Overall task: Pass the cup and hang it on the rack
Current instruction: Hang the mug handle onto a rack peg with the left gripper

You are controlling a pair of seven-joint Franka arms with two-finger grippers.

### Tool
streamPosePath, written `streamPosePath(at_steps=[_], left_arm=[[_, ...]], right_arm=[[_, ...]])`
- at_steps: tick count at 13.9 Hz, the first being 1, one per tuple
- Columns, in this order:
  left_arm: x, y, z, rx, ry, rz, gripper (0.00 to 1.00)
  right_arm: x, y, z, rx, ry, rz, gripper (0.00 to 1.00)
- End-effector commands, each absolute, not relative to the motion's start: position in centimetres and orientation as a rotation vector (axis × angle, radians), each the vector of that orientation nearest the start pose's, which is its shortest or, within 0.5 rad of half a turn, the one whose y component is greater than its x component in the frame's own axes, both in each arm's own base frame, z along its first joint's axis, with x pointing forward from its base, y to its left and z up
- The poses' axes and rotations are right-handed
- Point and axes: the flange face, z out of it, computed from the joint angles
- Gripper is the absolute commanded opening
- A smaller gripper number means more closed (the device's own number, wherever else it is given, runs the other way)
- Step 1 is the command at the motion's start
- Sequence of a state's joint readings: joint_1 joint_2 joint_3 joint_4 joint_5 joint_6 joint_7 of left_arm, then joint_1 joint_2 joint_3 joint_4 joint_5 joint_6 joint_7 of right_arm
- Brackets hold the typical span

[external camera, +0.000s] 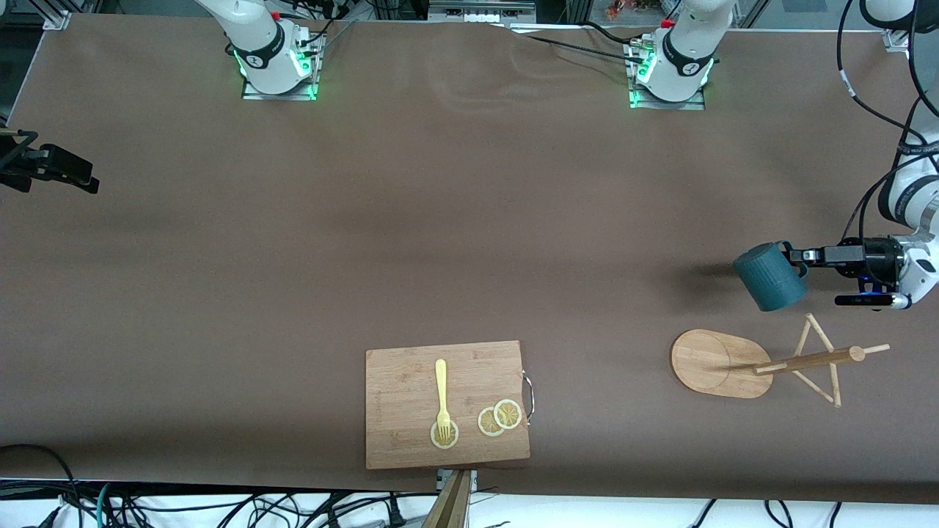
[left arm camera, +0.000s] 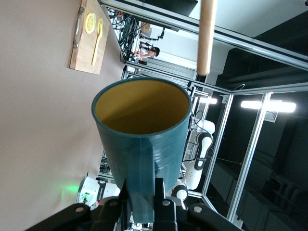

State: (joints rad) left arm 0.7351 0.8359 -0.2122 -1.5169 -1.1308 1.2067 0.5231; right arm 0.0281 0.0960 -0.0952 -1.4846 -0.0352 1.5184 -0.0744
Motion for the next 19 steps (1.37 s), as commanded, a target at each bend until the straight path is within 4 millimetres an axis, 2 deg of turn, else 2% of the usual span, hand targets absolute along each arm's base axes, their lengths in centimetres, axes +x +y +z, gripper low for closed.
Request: streamPosePath(at_steps=[1, 6, 9, 11, 12, 14, 18, 19], left_arm=[[59.9, 23.8, 24.5, 1.48, 0.202, -0.25, 0.0], [60.1, 23.4, 25.2, 1.463, 0.196, -0.273, 0.0], [60.8, 24.1, 25.4, 1.445, 0.207, -0.245, 0.0], [61.4, 25.3, 24.4, 1.427, 0.215, -0.218, 0.0], [62.0, 25.5, 24.7, 1.431, 0.203, -0.201, 0.0], [62.6, 25.1, 24.2, 1.408, 0.205, -0.191, 0.0], [62.8, 25.5, 23.7, 1.351, 0.229, -0.167, 0.0], [62.6, 25.8, 22.6, 1.336, 0.244, -0.17, 0.0]], right_arm=[[57.6, -3.9, 60.9, -3.163, 0.01, 0.092, 1.0], [57.6, -4.0, 60.9, -3.163, 0.013, 0.089, 1.0], [57.6, -4.0, 60.9, -3.163, 0.013, 0.089, 1.0], [57.6, -4.0, 60.9, -3.163, 0.013, 0.089, 1.0], [57.6, -4.0, 60.9, -3.163, 0.013, 0.089, 1.0], [57.6, -4.0, 60.9, -3.163, 0.013, 0.089, 1.0], [57.6, -4.0, 60.9, -3.163, 0.013, 0.089, 1.0], [57.6, -4.0, 60.9, -3.163, 0.013, 0.089, 1.0]])
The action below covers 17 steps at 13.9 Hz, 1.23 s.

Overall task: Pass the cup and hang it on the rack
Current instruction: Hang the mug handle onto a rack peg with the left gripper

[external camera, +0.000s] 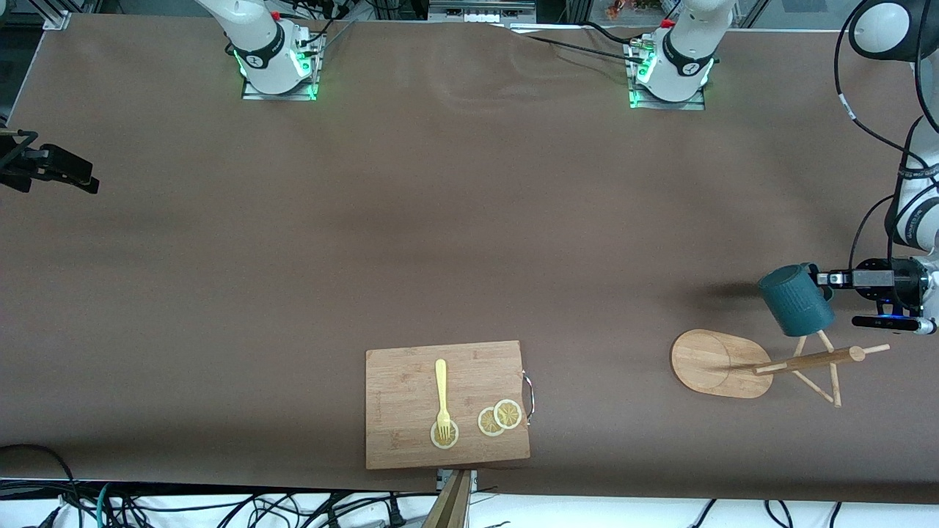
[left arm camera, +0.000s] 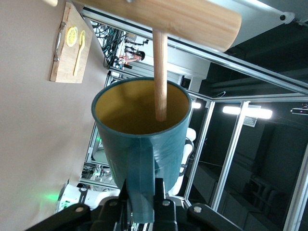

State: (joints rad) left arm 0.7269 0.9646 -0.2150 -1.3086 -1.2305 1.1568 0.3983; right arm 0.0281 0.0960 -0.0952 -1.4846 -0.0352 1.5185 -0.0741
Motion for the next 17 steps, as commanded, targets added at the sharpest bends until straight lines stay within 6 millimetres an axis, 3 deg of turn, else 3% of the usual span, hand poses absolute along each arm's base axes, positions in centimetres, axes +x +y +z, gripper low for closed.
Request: streamPosePath(at_steps=[1, 3, 5, 10, 11, 12, 16, 17], left_arm=[[62.2, 26.2, 21.6, 1.299, 0.257, -0.164, 0.0], [61.7, 27.3, 19.0, 1.224, 0.285, -0.142, 0.0], [62.2, 28.0, 19.9, 1.229, 0.26, -0.116, 0.0], [61.6, 29.2, 18.6, 1.191, 0.282, -0.095, 0.03], [61.7, 29.1, 18.8, 1.193, 0.278, -0.095, 0.34], [61.7, 29.3, 19.0, 1.198, 0.273, -0.091, 0.99], [61.3, 29.9, 20.1, 1.251, 0.25, -0.116, 1.0], [61.0, 30.4, 21.3, 1.302, 0.228, -0.137, 1.0]], right_arm=[[57.6, -3.9, 60.9, -3.162, 0.012, 0.087, 1.0], [57.6, -3.9, 60.9, -3.161, 0.012, 0.089, 1.0], [57.6, -3.9, 60.9, -3.161, 0.012, 0.089, 1.0], [57.6, -4.0, 60.9, -3.163, 0.015, 0.087, 1.0], [57.6, -4.0, 60.9, -3.163, 0.013, 0.087, 1.0], [57.6, -3.9, 60.9, -3.162, 0.012, 0.087, 1.0], [57.6, -3.9, 60.9, -3.162, 0.012, 0.087, 1.0], [57.6, -3.9, 60.9, -3.162, 0.012, 0.087, 1.0]])
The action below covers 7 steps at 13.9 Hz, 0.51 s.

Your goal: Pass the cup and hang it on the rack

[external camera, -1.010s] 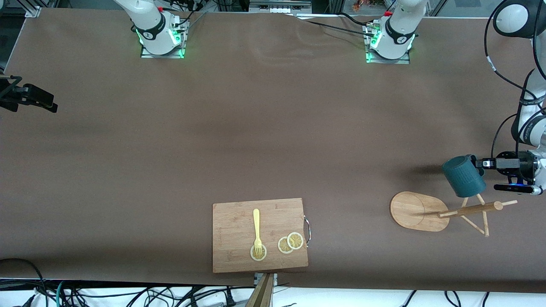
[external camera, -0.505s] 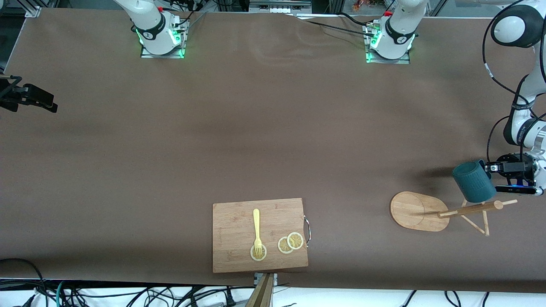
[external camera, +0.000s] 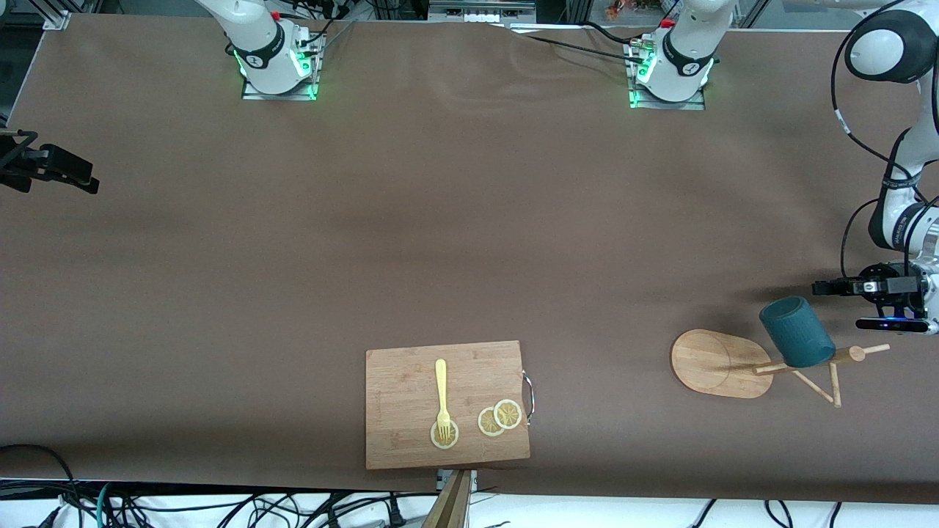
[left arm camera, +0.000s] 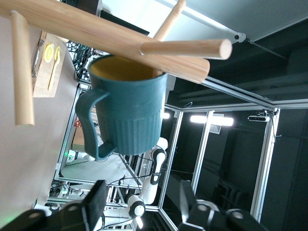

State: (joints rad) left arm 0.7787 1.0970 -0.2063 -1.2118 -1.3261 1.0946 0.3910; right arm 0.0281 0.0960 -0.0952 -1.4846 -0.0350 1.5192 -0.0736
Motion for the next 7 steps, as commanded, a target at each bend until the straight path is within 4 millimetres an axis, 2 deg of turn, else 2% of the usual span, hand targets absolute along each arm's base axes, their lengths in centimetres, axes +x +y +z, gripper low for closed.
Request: streamPosePath(at_steps=[1, 3, 5, 7], left_arm=[[60.7, 30.7, 22.7, 1.377, 0.201, -0.189, 1.0], [60.7, 30.8, 25.7, 1.54, 0.156, -0.249, 1.0], [61.5, 28.6, 30.4, 1.71, 0.108, -0.318, 1.0], [61.7, 27.0, 34.2, 1.863, 0.067, -0.369, 1.0]], right_arm=[[57.6, -3.9, 60.9, -3.162, 0.012, 0.087, 1.0], [57.6, -3.9, 60.9, -3.162, 0.012, 0.087, 1.0], [57.6, -3.9, 60.9, -3.162, 0.012, 0.087, 1.0], [57.6, -3.9, 60.9, -3.162, 0.012, 0.087, 1.0]])
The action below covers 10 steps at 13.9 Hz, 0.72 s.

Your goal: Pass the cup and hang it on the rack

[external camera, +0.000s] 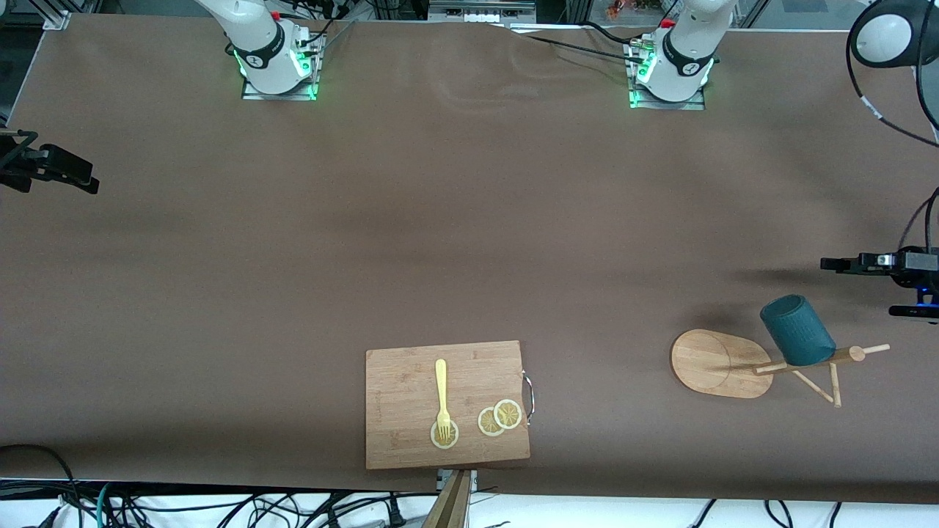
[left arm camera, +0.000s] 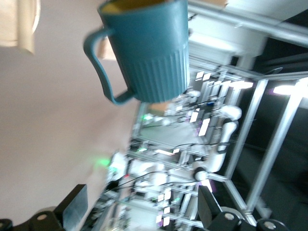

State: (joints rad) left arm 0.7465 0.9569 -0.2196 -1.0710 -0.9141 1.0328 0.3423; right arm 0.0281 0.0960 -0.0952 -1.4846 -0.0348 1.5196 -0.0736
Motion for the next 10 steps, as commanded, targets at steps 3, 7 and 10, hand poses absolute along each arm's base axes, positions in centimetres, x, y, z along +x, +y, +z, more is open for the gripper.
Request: streamPosePath(at_steps=[3, 7, 10], left_arm=[[62.7, 21.5, 42.3, 2.192, -0.056, -0.436, 1.0], [63.5, 7.5, 50.6, 2.582, -0.191, -0.561, 1.0], [63.2, -0.9, 53.1, 2.861, -0.276, -0.594, 1.0]], right_arm=[[57.6, -3.9, 60.9, -3.162, 0.012, 0.087, 1.0], [57.6, -3.9, 60.9, -3.162, 0.012, 0.087, 1.0], [57.6, -3.9, 60.9, -3.162, 0.012, 0.087, 1.0]])
